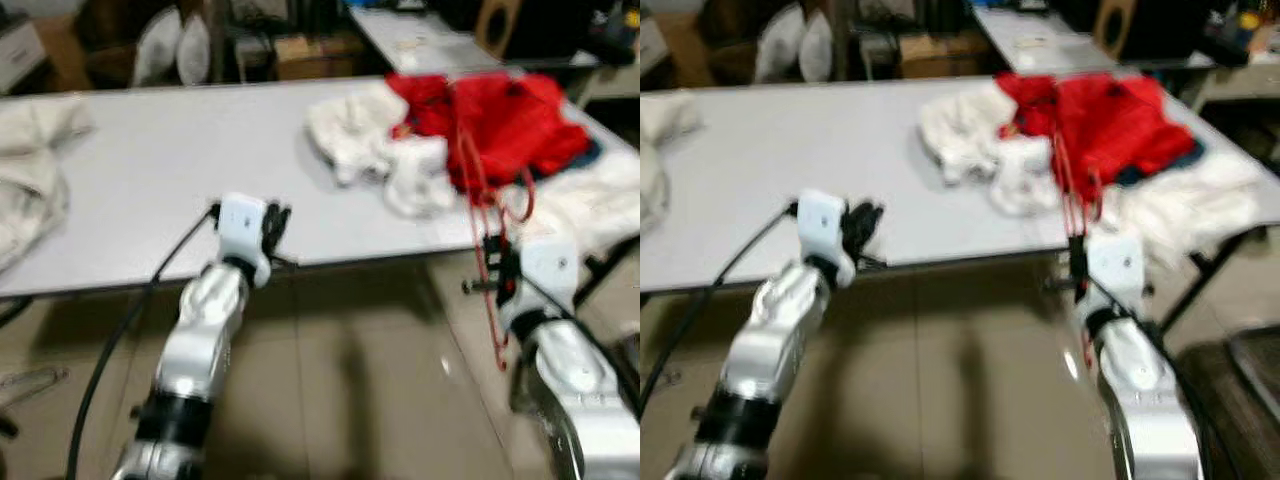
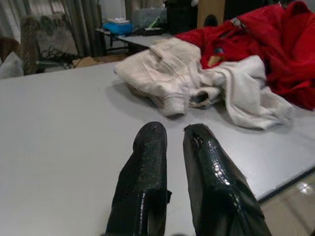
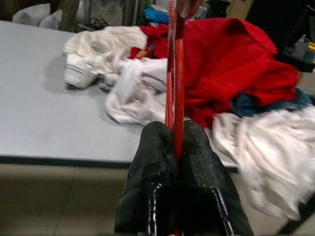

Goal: Hang hanger

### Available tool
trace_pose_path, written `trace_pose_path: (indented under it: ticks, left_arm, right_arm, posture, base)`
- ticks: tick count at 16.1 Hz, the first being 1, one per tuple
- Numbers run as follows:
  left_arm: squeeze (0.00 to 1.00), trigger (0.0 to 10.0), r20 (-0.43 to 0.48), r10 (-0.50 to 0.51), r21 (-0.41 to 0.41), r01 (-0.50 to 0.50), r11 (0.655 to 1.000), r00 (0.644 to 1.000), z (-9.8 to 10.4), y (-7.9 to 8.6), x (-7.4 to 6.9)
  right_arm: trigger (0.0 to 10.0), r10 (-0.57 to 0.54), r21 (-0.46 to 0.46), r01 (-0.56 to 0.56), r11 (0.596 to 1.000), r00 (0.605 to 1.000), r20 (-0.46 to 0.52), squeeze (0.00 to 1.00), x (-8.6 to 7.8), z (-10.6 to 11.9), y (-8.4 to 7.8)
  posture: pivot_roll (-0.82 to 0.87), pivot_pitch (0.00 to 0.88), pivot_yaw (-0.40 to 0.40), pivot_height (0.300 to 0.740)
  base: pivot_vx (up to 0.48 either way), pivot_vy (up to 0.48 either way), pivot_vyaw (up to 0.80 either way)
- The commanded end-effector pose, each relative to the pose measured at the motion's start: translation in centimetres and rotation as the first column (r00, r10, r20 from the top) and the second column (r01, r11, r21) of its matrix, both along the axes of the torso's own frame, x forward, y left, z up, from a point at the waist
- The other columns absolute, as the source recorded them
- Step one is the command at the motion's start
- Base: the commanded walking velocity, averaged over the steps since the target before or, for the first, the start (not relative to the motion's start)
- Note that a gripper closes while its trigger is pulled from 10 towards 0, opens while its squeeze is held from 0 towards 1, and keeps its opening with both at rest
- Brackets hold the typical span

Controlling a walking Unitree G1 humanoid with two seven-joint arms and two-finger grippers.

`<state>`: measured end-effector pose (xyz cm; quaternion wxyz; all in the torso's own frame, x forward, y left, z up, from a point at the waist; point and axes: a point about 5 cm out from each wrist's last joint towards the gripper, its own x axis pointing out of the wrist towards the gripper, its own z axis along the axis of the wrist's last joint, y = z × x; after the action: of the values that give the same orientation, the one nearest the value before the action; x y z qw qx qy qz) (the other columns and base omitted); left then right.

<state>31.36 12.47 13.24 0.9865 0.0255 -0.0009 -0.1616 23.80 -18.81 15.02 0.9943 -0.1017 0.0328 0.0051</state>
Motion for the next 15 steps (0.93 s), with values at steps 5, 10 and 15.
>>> trace_pose_path:
  ticks: [5, 10, 15]
  left_arm:
    - [0.00, 10.0, -0.005, -0.014, -0.046, 0.014, 0.999, 1.000, -0.1, -0.3, -0.2]
    - [0.00, 10.0, 0.011, 0.001, -0.063, 0.000, 0.998, 1.000, 0.3, 0.3, -0.1]
    - [0.00, 10.0, 0.026, 0.039, -0.057, -0.038, 0.998, 0.999, 0.5, 1.4, 0.1]
  right_arm:
    - [10.0, -0.027, -0.026, 0.027, 0.999, 1.000, 0.007, 0.00, -0.3, 0.5, -0.8]
    - [10.0, -0.005, -0.053, 0.005, 0.999, 1.000, 0.010, 0.00, 0.4, 0.4, -0.5]
    - [10.0, 0.038, -0.071, -0.037, 0.997, 0.999, 0.011, 0.00, 0.8, 0.3, 0.2]
  posture:
    - [-0.10, 0.000, 0.043, 0.740]
    - [-0.08, 0.000, 0.028, 0.740]
    - [-0.07, 0.000, 0.022, 0.740]
  base:
    - [0.052, 0.000, -0.16]
    - [0.371, 0.000, -0.63]
    - [0.395, 0.000, 0.00]
